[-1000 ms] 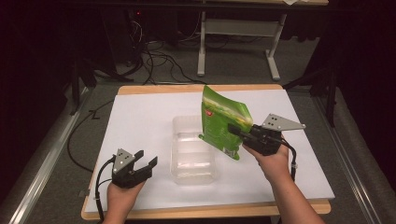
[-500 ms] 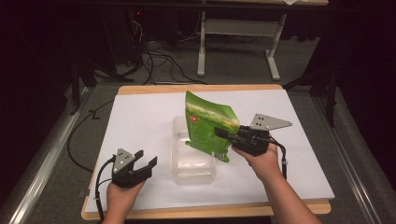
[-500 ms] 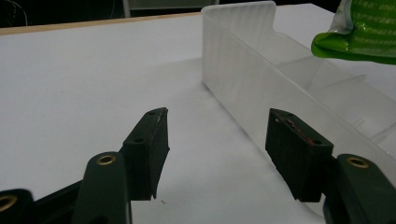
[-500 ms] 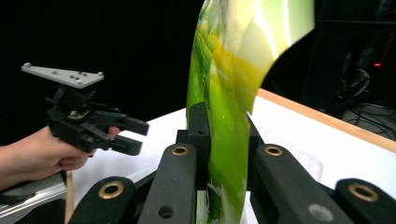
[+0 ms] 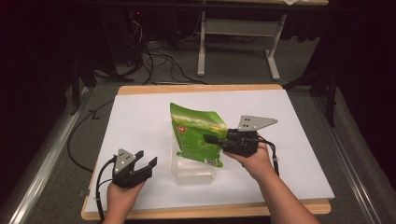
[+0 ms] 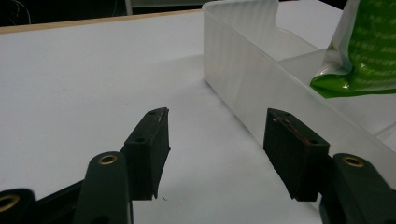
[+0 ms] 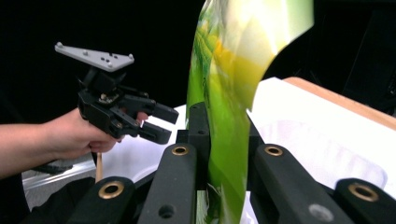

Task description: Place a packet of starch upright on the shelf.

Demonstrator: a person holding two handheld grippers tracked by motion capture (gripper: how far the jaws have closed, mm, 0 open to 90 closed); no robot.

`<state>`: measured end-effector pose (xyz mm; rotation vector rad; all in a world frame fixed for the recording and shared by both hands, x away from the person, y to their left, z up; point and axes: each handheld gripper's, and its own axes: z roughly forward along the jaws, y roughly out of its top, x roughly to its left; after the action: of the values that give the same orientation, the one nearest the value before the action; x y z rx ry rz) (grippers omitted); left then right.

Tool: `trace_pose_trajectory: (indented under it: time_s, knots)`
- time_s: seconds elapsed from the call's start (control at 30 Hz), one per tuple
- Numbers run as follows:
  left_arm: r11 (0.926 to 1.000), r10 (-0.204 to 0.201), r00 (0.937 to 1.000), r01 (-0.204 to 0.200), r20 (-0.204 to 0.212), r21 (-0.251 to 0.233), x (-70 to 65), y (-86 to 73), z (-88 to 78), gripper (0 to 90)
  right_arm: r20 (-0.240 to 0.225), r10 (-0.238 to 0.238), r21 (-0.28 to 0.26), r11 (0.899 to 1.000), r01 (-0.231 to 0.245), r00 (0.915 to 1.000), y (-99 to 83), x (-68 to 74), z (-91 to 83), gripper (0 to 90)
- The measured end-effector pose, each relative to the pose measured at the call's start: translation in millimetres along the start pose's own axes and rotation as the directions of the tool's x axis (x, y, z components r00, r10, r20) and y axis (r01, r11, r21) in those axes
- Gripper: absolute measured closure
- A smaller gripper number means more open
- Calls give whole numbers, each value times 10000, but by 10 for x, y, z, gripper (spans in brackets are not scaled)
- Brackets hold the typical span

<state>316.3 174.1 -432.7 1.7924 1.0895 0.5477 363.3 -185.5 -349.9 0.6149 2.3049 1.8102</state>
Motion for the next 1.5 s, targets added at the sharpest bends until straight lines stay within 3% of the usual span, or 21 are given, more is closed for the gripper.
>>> trace_pose_trajectory:
  time_s: [0.4,0.6,0.8,1.17,1.37,1.5]
  knots:
    - [10000,-29,10000,29,-15,-9,4,0,-10,414,-447,44,438,9990,-24,9990,-42,-25,185,831]
    - [10000,-35,10000,35,-24,4,10,-2,-10,414,-462,-35,262,9996,47,9989,-26,14,127,832]
    - [10000,-37,10000,37,-16,2,-2,0,-6,414,-426,-112,398,9991,129,9990,-43,38,116,831]
    - [10000,-66,10000,66,-20,11,4,-1,-12,415,-348,-67,616,9981,88,9994,-72,28,281,832]
    - [10000,-66,10000,66,-21,-4,3,0,-16,416,48,-203,445,9988,200,9998,-66,48,333,832]
    - [10000,-68,10000,68,-13,21,2,-2,-12,416,63,-244,355,9991,242,9997,-81,48,355,832]
